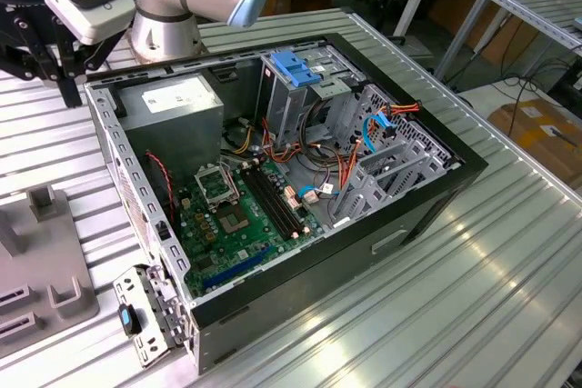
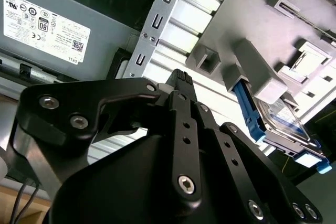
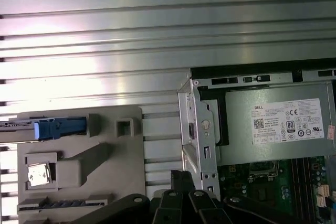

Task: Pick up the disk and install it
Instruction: 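Reach for the disk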

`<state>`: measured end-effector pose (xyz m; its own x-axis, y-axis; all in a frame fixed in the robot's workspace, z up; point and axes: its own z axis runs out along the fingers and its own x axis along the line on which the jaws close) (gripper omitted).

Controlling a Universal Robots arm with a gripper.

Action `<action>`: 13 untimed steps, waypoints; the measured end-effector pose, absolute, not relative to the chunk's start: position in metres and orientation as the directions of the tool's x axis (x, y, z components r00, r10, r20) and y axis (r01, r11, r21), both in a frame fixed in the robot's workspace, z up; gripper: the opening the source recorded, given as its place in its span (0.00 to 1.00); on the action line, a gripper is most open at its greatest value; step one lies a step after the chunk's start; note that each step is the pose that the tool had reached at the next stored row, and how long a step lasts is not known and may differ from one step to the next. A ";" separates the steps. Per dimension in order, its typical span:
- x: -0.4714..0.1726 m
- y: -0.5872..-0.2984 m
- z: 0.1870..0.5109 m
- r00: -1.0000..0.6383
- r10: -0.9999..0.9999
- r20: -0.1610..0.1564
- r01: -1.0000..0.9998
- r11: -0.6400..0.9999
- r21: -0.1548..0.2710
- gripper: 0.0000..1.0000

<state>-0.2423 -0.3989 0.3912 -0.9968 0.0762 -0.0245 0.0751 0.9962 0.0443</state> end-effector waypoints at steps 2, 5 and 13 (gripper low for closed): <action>-0.245 -0.399 0.391 -0.997 0.076 -0.024 0.075 0.996 0.044 0.11; -0.251 -0.399 0.391 -0.997 0.076 -0.025 0.075 0.996 0.044 0.11; -0.257 -0.399 0.391 -0.997 0.076 -0.025 0.075 0.996 0.044 0.11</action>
<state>-0.2571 -0.3989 0.3907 -0.9968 0.0762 -0.0245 0.0751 0.9962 0.0443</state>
